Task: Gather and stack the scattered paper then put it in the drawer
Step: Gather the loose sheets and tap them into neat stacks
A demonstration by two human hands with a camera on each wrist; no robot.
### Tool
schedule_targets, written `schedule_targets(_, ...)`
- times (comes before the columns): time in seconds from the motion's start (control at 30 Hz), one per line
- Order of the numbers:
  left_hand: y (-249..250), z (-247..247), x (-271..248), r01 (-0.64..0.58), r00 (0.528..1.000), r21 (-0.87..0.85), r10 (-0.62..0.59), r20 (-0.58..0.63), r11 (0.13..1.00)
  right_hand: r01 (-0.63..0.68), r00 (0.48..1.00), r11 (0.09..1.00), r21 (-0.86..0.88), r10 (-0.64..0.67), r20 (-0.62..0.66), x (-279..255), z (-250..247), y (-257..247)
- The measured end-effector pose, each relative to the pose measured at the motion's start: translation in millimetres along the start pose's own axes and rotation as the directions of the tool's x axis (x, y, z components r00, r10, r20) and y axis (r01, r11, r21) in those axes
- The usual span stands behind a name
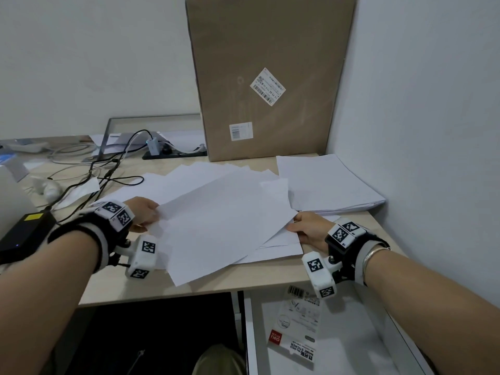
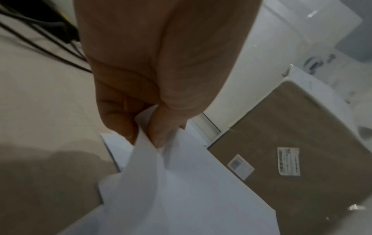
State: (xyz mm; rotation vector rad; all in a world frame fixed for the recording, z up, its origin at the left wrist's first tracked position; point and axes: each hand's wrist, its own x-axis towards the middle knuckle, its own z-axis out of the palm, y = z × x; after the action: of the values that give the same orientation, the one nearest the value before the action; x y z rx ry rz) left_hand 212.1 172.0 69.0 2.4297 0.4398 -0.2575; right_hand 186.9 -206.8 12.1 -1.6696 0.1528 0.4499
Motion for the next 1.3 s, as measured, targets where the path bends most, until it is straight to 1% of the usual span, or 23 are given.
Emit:
schedule_targets(0.13, 23.1, 5.3, 8.9, -0.062, 0.998, 0.218, 0.066, -0.008, 0.974, 0.018, 0.999, 0.998, 0.06, -0.02, 0.032, -1.3, -1.9, 1.1)
schedule_targets(0.33, 33.4, -0.6, 20.6, -0.11, 0.991, 0.429, 0.133, -0.023, 0.896, -0.007, 1.0, 0.994, 0.109, 0.004, 0.023, 2.0, -5.4, 2.5)
schedule_targets(0.4, 32.8, -4.8, 25.3, -0.118, 0.99, 0.464, 0.141, -0.016, 0.878, -0.017, 1.0, 0.989, 0.147, 0.015, 0.013, 2.7, -5.9, 2.5)
schedule_targets(0.47, 30.5, -9.3, 28.7, -0.096, 0.994, 0.485, 0.113, -0.004, 0.869, -0.026, 1.0, 0.984, 0.178, 0.027, -0.005, 2.4, -5.9, 2.1)
schedule_targets(0.6, 25.9, -15.5, 36.5, -0.097, 0.995, 0.443, 0.094, 0.028, 0.891, -0.049, 0.999, 0.981, 0.189, 0.049, 0.004, 2.4, -6.0, -1.4)
schedule_targets(0.7, 32.8, -7.1, 39.0, -0.14, 0.99, 0.409, 0.132, 0.049, 0.902, -0.07, 0.997, 0.976, 0.206, 0.067, 0.024, 1.7, -7.1, -3.4)
schedule_targets(0.77, 42.6, 6.3, 38.5, -0.187, 0.981, 0.346, 0.195, 0.012, 0.919, -0.067, 0.997, 0.977, 0.203, 0.062, 0.035, 1.4, -7.7, -2.4)
schedule_targets(0.8, 47.1, 14.0, 38.1, -0.209, 0.975, 0.283, 0.222, -0.013, 0.936, -0.062, 0.998, 0.982, 0.18, 0.056, 0.038, 1.9, -7.9, -1.8)
schedule_targets(0.87, 49.9, 29.3, 41.7, -0.221, 0.972, 0.114, 0.229, -0.061, 0.969, -0.057, 0.998, 0.991, 0.118, 0.052, 0.039, 3.5, -9.1, -0.4)
schedule_targets(0.93, 45.5, 40.0, 45.4, -0.186, 0.979, 0.001, 0.185, -0.091, 0.983, -0.064, 0.997, 0.994, 0.083, 0.061, 0.038, 3.8, -8.7, -1.0)
schedule_targets(0.97, 40.3, 43.3, 47.0, -0.14, 0.985, -0.027, 0.136, -0.109, 0.99, -0.066, 0.997, 0.995, 0.079, 0.064, 0.03, 4.8, -8.4, -1.2)
schedule_targets(1.07, 19.0, 45.2, 47.7, -0.02, 0.986, -0.049, 0.012, -0.163, 0.999, -0.065, 0.997, 0.996, 0.055, 0.066, -0.03, 7.3, -8.7, 0.1)
schedule_targets(1.13, 3.3, 40.1, 51.7, 0.012, 0.989, -0.12, -0.029, -0.142, 0.993, -0.042, 0.998, 0.996, 0.083, 0.046, -0.048, 8.1, -11.0, 2.3)
schedule_targets(1.2, -7.6, 33.4, 49.4, 0.013, 0.996, -0.315, -0.038, -0.075, 0.949, -0.002, 0.998, 0.989, 0.145, 0.012, -0.068, 2.9, -11.9, 2.1)
schedule_targets(1.27, -8.4, 28.5, 36.6, -0.003, 1.0, -0.521, 0.002, -0.003, 0.854, 0.052, 0.996, 0.985, 0.164, -0.039, -0.084, -0.5, -13.9, 2.1)
schedule_targets(1.3, -5.5, 26.6, 26.8, 0.002, 0.997, -0.6, 0.044, 0.062, 0.8, 0.08, 0.994, 0.984, 0.162, -0.066, -0.093, -2.2, -14.4, 0.9)
